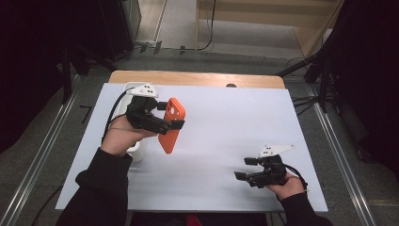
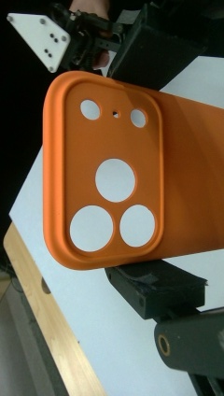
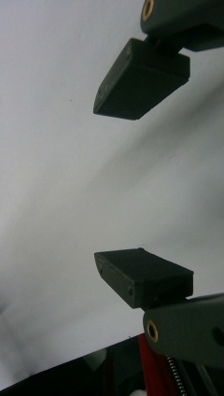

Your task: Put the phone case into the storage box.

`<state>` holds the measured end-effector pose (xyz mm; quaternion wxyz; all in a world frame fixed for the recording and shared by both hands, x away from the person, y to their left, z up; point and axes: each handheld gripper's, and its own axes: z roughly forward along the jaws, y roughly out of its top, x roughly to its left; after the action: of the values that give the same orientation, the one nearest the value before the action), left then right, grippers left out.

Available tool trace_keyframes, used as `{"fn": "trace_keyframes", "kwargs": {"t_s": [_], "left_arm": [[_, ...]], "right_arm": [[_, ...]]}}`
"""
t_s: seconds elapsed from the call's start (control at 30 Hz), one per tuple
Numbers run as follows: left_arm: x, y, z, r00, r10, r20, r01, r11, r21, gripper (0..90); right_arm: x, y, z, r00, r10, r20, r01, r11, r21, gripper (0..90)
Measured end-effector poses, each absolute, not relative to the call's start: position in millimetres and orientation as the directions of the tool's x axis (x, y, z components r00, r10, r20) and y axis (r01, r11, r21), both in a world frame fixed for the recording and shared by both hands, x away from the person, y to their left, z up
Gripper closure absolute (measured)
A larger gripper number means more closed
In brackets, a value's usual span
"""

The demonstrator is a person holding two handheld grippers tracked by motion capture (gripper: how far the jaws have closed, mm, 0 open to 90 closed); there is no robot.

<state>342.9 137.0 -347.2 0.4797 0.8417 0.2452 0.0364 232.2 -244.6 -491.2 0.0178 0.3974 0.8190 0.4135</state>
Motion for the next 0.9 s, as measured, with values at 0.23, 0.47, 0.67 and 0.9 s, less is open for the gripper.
{"fn": "trace_keyframes", "kwargs": {"t_s": [0.23,0.47,0.67,0.9], "left_arm": [[344.0,146.3,-341.4,0.858,0.483,-0.174,0.391,-0.394,0.832,15.7],[346.4,157.4,-336.7,0.834,0.524,-0.173,0.405,-0.368,0.837,15.7],[344.9,164.8,-329.2,0.805,0.573,-0.154,0.411,-0.353,0.841,15.7],[343.2,176.2,-320.3,0.777,0.612,-0.147,0.416,-0.325,0.849,15.7]], "right_arm": [[232.8,-244.2,-492.2,-0.688,0.662,0.299,0.636,0.35,0.687,23.7],[232.5,-243.2,-491.9,-0.692,0.66,0.292,0.631,0.356,0.69,23.7],[232.6,-243.1,-491.9,-0.693,0.661,0.289,0.63,0.359,0.689,23.8],[232.3,-242.5,-492.2,-0.693,0.662,0.287,0.631,0.363,0.686,23.8]]}}
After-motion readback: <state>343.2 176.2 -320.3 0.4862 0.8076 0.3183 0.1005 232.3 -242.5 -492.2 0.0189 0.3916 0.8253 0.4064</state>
